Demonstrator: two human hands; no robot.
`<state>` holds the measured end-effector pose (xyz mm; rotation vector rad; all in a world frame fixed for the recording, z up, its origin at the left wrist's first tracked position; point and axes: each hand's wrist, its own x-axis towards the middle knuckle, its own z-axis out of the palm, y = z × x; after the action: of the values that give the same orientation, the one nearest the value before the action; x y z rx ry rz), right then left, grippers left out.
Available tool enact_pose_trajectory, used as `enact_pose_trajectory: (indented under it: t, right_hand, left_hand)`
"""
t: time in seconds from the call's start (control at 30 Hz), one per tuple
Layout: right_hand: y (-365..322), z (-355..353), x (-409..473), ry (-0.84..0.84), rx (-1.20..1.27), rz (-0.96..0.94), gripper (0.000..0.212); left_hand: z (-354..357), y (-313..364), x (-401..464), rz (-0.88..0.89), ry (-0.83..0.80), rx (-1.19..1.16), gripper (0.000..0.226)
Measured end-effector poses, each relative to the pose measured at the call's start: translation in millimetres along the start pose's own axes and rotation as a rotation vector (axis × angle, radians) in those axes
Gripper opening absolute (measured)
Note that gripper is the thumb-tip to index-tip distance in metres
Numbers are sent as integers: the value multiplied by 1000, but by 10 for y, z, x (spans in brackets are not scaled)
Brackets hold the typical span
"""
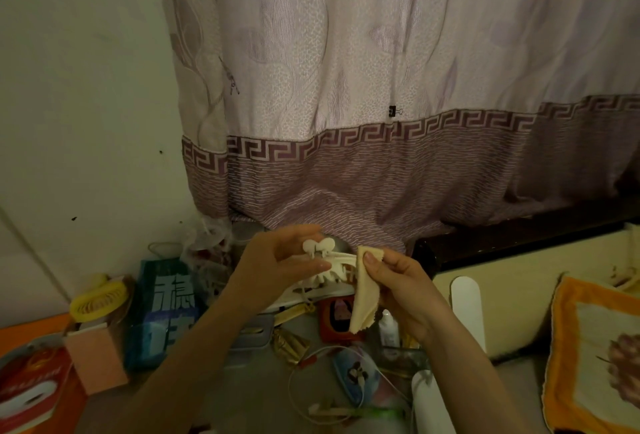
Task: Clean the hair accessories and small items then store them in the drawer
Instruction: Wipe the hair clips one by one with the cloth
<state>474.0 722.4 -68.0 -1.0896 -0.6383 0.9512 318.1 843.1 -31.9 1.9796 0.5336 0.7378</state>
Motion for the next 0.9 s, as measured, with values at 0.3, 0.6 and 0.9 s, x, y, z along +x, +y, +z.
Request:
enact_pose_trajectory:
  t: [0.3,0.6,0.9]
  right_hand:
    - [70,43,-18,95,41,-173,11]
    - [198,68,-90,58,-61,-209,22]
    - [236,116,-150,66,-124,-267,12]
  left_hand:
    - [198,-71,-75,-254,106,-177,100]
    - [288,-122,-76,-277,209,-468,64]
    - [313,-157,-23,-313,202,-535,90]
